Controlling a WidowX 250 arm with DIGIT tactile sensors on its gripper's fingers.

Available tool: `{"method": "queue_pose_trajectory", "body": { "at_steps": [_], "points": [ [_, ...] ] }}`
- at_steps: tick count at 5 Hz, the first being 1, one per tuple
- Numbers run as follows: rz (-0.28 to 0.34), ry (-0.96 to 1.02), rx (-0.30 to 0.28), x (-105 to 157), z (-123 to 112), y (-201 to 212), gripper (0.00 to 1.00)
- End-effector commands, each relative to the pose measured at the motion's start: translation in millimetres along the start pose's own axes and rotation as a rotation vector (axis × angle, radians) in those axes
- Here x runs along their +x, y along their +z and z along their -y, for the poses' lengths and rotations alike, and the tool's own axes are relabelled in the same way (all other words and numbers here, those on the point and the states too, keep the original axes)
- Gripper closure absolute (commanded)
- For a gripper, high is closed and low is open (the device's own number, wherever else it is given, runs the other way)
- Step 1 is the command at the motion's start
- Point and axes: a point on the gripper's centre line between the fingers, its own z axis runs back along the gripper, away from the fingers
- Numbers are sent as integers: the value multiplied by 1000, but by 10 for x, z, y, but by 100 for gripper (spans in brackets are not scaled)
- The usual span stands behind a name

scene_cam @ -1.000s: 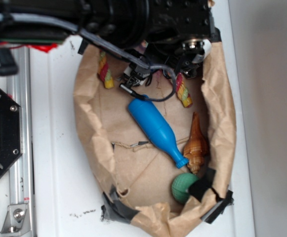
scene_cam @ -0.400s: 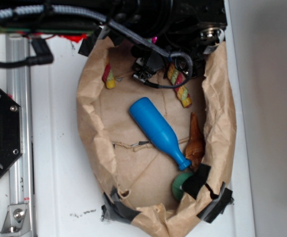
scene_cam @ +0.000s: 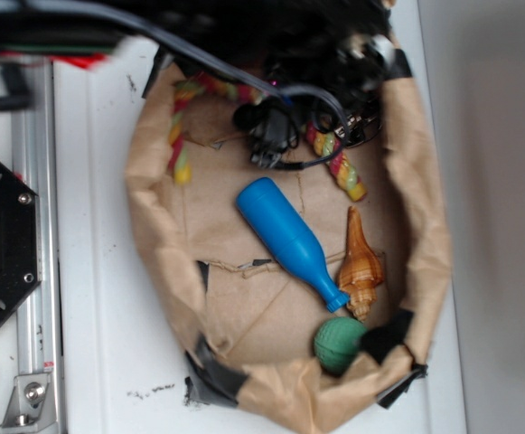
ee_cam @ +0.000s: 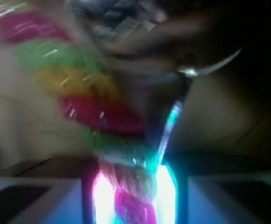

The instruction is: Grab the multicolored rope.

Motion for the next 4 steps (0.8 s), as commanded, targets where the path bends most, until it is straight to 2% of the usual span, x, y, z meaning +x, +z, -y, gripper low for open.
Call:
{"method": "queue_pose_trajectory", "body": {
  "at_steps": [1,2,3,4],
  "points": [
    [139,105,-153,60,566,1107,100],
    [60,234,-97,224,721,1078,100],
    [18,281,-96,302,794,945,100],
    [46,309,-102,294,886,891,100]
  ]
}}
